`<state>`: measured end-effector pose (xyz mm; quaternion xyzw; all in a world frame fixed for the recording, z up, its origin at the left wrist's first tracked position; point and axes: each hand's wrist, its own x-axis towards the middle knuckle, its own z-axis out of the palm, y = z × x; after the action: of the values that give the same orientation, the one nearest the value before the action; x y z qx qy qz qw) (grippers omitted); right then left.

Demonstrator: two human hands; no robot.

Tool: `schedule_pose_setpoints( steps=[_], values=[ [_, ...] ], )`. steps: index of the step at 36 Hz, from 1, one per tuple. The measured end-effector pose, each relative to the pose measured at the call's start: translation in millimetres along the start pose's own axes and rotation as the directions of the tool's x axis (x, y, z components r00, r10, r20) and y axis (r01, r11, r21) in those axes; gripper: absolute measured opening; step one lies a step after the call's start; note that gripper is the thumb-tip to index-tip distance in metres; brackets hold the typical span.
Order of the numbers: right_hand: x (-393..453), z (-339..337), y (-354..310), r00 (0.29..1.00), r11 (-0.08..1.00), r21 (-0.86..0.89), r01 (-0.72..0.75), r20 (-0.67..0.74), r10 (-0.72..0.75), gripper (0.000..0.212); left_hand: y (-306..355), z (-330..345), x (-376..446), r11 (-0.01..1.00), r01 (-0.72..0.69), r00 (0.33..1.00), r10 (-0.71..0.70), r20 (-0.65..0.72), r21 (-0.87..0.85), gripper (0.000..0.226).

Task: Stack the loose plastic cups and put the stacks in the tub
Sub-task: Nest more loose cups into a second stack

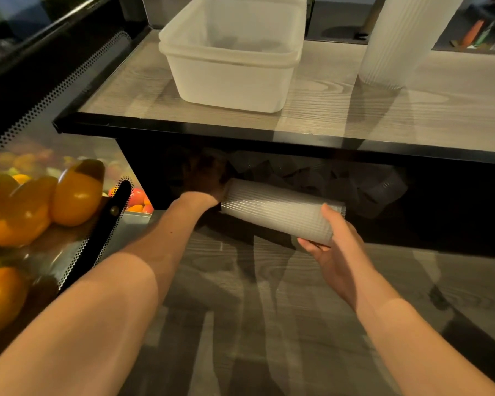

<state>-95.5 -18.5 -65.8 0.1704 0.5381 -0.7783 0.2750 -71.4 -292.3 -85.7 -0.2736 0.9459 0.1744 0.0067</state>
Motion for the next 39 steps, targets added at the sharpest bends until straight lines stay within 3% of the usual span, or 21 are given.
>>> schedule_pose_setpoints(
  steps=[5, 8, 14, 17, 21, 24, 29, 32, 34, 39],
  values=[
    [0, -1, -4, 0.999, 0.999, 0.031, 0.013, -0.035, -0.012, 0.061, 7, -5, -18, 0.943, 0.1, 0.951, -0.185, -0.248, -0.318, 0.078],
    [0, -2, -7, 0.998, 0.998, 0.055, 0.02, -0.053, -0.017, 0.058, 13, -11, -34, 0.811, 0.031, 0.91, -0.264, -0.319, -0.584, 0.062],
    [-3, -2, -15, 0.997, 0.996, 0.094, 0.008, -0.08, 0.0, 0.019, 7, -6, -60, 0.586, 0.106, 0.901, -0.399, -0.172, -0.803, 0.029],
    [-6, -2, -14, 0.997, 0.998, 0.063, 0.02, -0.072, -0.015, 0.017, -6, 0, -63, 0.542, 0.234, 0.874, -0.482, -0.07, -0.807, 0.03],
    [-7, -2, -10, 0.998, 0.999, 0.032, 0.027, -0.054, -0.025, 0.014, -17, 8, -65, 0.521, 0.307, 0.895, -0.443, 0.056, -0.796, 0.028],
    [-8, -3, -7, 0.999, 1.0, 0.025, 0.015, -0.03, -0.014, 0.02, -16, 4, -70, 0.275, 0.31, 0.899, -0.396, 0.187, -0.91, 0.021],
    [-9, -3, -7, 0.999, 0.999, 0.032, 0.01, -0.031, -0.009, 0.036, -18, -1, -72, 0.104, 0.314, 0.893, -0.37, 0.256, -0.944, 0.029],
    [-12, -3, -9, 1.0, 0.999, 0.032, -0.018, -0.019, 0.019, 0.025, -19, -4, -82, -0.057, 0.37, 0.907, -0.193, 0.373, -0.927, 0.029],
    [-13, -1, -10, 0.999, 0.999, 0.023, -0.043, 0.013, 0.043, 0.021, -19, -5, -85, -0.013, 0.396, 0.914, -0.095, 0.395, -0.918, 0.027],
    [-14, 6, -8, 0.996, 0.998, -0.017, -0.058, 0.065, 0.059, 0.02, -8, 2, -83, 0.379, 0.364, 0.928, -0.067, 0.367, -0.851, 0.028]
  ],
)
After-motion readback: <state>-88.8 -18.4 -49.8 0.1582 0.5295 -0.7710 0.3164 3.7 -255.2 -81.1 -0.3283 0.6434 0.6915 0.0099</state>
